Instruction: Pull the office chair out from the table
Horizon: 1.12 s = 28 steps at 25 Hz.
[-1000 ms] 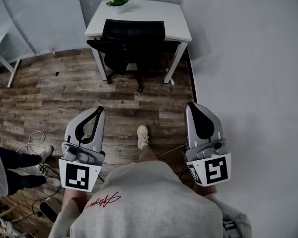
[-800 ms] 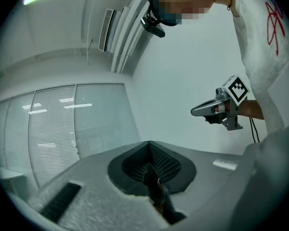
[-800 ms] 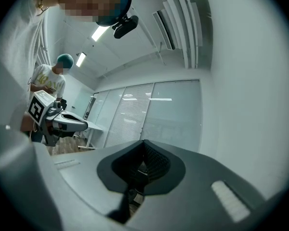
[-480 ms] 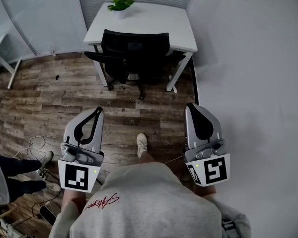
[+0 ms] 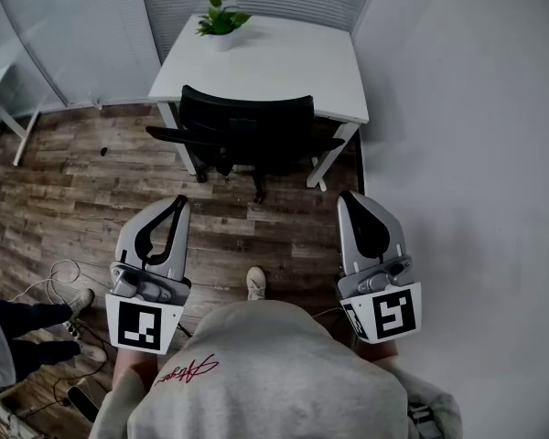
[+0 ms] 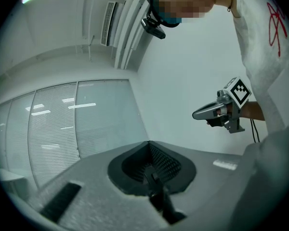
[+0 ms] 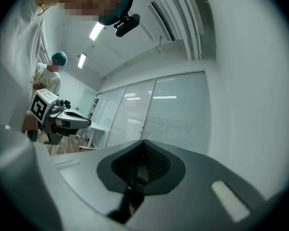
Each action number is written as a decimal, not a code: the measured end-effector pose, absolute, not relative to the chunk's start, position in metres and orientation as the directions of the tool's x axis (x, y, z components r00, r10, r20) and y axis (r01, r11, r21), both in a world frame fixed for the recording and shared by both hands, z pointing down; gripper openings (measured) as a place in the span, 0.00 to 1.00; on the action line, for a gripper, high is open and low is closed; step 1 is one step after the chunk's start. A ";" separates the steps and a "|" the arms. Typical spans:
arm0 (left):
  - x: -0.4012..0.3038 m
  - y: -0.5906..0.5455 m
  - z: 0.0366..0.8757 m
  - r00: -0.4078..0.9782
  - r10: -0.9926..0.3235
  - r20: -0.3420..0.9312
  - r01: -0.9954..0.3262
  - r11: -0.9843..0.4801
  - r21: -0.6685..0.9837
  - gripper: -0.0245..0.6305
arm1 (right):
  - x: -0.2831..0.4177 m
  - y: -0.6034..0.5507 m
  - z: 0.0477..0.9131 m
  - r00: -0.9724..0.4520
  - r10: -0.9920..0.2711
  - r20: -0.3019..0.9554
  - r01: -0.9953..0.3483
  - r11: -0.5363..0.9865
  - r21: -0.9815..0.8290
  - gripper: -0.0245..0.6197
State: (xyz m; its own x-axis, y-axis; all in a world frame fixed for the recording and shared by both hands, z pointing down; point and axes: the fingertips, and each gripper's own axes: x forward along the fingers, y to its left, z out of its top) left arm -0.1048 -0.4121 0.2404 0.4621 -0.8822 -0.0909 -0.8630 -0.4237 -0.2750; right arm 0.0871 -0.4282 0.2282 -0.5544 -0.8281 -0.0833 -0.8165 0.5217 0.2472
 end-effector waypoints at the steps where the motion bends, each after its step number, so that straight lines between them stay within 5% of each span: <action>1: -0.103 -0.421 0.239 0.459 -0.884 -0.091 -0.864 -0.420 -0.278 0.03 | 0.089 -0.438 0.227 -0.559 -0.825 -0.086 -0.814 0.526 0.247 0.04; 28: -0.098 -0.542 0.232 0.415 -0.904 -0.108 -0.892 -0.380 -0.245 0.03 | 0.086 -0.569 0.236 -0.642 -0.765 -0.053 -0.756 0.620 0.211 0.04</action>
